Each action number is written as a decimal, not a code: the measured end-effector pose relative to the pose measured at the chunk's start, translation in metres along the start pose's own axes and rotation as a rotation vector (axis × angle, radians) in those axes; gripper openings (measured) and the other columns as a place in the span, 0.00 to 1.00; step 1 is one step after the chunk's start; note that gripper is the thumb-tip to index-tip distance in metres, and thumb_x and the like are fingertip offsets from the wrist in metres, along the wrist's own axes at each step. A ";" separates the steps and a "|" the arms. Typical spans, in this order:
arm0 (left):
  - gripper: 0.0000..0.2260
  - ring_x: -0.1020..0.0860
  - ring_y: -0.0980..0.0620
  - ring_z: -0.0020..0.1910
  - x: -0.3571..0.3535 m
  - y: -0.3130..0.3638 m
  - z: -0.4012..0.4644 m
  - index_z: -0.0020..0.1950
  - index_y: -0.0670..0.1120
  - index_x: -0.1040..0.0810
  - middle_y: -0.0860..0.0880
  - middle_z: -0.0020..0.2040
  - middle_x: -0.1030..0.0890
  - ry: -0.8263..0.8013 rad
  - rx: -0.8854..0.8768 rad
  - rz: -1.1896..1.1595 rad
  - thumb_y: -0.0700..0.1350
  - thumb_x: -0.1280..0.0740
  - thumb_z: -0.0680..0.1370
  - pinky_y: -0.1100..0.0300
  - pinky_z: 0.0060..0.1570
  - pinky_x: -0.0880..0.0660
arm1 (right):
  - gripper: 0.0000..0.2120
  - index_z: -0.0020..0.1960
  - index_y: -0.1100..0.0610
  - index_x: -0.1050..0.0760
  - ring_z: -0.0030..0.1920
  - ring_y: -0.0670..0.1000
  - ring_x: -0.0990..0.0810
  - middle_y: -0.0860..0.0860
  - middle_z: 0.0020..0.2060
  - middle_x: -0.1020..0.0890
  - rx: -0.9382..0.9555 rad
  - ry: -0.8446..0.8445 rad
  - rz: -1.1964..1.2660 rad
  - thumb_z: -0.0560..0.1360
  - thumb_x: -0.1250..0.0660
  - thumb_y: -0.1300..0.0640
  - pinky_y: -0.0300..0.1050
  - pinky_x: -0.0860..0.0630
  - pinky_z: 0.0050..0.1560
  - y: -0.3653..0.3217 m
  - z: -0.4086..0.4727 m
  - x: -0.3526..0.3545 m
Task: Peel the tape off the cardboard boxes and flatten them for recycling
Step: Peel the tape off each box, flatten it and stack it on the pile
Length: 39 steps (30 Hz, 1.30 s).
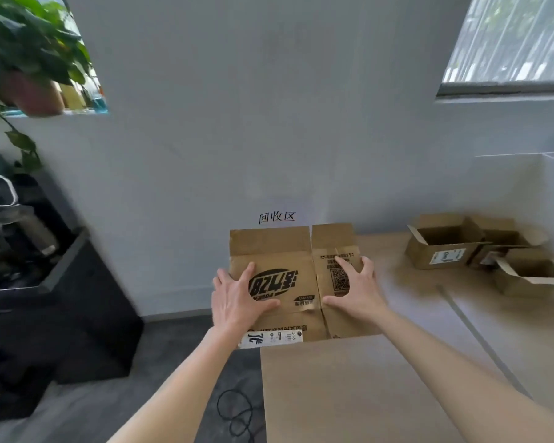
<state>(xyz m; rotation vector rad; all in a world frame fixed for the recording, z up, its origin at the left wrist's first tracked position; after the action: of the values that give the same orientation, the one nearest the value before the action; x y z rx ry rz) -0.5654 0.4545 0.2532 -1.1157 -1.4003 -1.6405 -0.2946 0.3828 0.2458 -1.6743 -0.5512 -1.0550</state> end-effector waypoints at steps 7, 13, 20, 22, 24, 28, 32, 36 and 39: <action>0.49 0.33 0.44 0.66 -0.144 -0.042 0.110 0.80 0.60 0.42 0.44 0.64 0.35 -0.193 0.017 -0.022 0.75 0.29 0.64 0.51 0.61 0.26 | 0.51 0.80 0.41 0.43 0.77 0.61 0.48 0.57 0.79 0.51 -0.132 -0.112 -0.056 0.64 0.20 0.37 0.61 0.37 0.75 0.053 0.118 -0.105; 0.47 0.34 0.42 0.66 -0.226 -0.049 0.213 0.79 0.59 0.39 0.43 0.66 0.36 -0.218 0.004 -0.057 0.76 0.31 0.65 0.49 0.62 0.27 | 0.51 0.80 0.41 0.45 0.78 0.62 0.50 0.59 0.79 0.53 -0.175 -0.168 -0.071 0.66 0.21 0.39 0.60 0.41 0.75 0.093 0.227 -0.163; 0.45 0.32 0.41 0.63 -0.308 -0.050 0.281 0.77 0.55 0.34 0.43 0.62 0.35 -0.185 -0.009 -0.005 0.78 0.34 0.66 0.50 0.59 0.26 | 0.42 0.79 0.40 0.42 0.78 0.64 0.48 0.59 0.79 0.48 -0.218 -0.097 -0.085 0.70 0.32 0.29 0.64 0.39 0.75 0.137 0.311 -0.217; 0.48 0.33 0.40 0.64 -0.332 -0.054 0.281 0.77 0.54 0.35 0.41 0.65 0.36 -0.183 -0.019 0.040 0.81 0.39 0.65 0.50 0.60 0.27 | 0.40 0.77 0.39 0.43 0.78 0.63 0.46 0.59 0.79 0.47 -0.216 -0.110 -0.131 0.71 0.35 0.27 0.62 0.40 0.75 0.152 0.315 -0.236; 0.48 0.36 0.37 0.71 -0.348 -0.053 0.277 0.77 0.49 0.35 0.37 0.73 0.39 -0.096 -0.101 0.108 0.82 0.48 0.68 0.46 0.70 0.33 | 0.38 0.77 0.42 0.45 0.80 0.60 0.49 0.58 0.79 0.49 -0.122 -0.063 -0.205 0.73 0.43 0.26 0.59 0.46 0.78 0.161 0.313 -0.253; 0.47 0.48 0.42 0.82 -0.364 -0.044 0.283 0.72 0.39 0.30 0.39 0.82 0.47 0.035 -0.339 0.179 0.78 0.53 0.75 0.42 0.80 0.51 | 0.41 0.79 0.55 0.45 0.82 0.49 0.55 0.52 0.82 0.51 0.151 0.071 -0.321 0.76 0.53 0.29 0.53 0.56 0.81 0.158 0.321 -0.269; 0.47 0.40 0.41 0.79 -0.371 -0.043 0.292 0.75 0.45 0.34 0.40 0.79 0.38 -0.002 -0.332 0.191 0.80 0.55 0.73 0.41 0.77 0.44 | 0.34 0.77 0.42 0.42 0.81 0.50 0.50 0.50 0.82 0.46 0.173 0.068 -0.259 0.76 0.53 0.28 0.53 0.53 0.81 0.160 0.324 -0.273; 0.46 0.49 0.42 0.81 -0.377 -0.038 0.293 0.81 0.53 0.42 0.43 0.82 0.46 -0.056 -0.311 0.217 0.80 0.59 0.73 0.38 0.78 0.51 | 0.33 0.79 0.34 0.47 0.81 0.51 0.49 0.49 0.81 0.46 0.164 0.065 -0.294 0.76 0.53 0.27 0.52 0.52 0.80 0.161 0.326 -0.272; 0.47 0.58 0.46 0.82 -0.384 -0.041 0.293 0.83 0.52 0.49 0.49 0.84 0.55 -0.079 -0.310 0.233 0.81 0.61 0.72 0.37 0.78 0.58 | 0.32 0.78 0.33 0.48 0.81 0.50 0.48 0.48 0.81 0.45 0.168 0.085 -0.298 0.76 0.54 0.26 0.52 0.52 0.80 0.163 0.327 -0.273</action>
<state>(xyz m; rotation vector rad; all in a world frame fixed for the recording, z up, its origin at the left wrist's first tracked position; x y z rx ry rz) -0.4050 0.7414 -0.1035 -1.4748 -1.0381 -1.6925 -0.1838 0.6631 -0.0969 -1.4215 -0.8284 -1.2497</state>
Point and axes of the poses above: each hand's wrist, its own z-axis towards the middle knuckle, its own x-axis out of the back of the hand, y = z × x, the point moved 7 cm from there along z, towards the middle knuckle
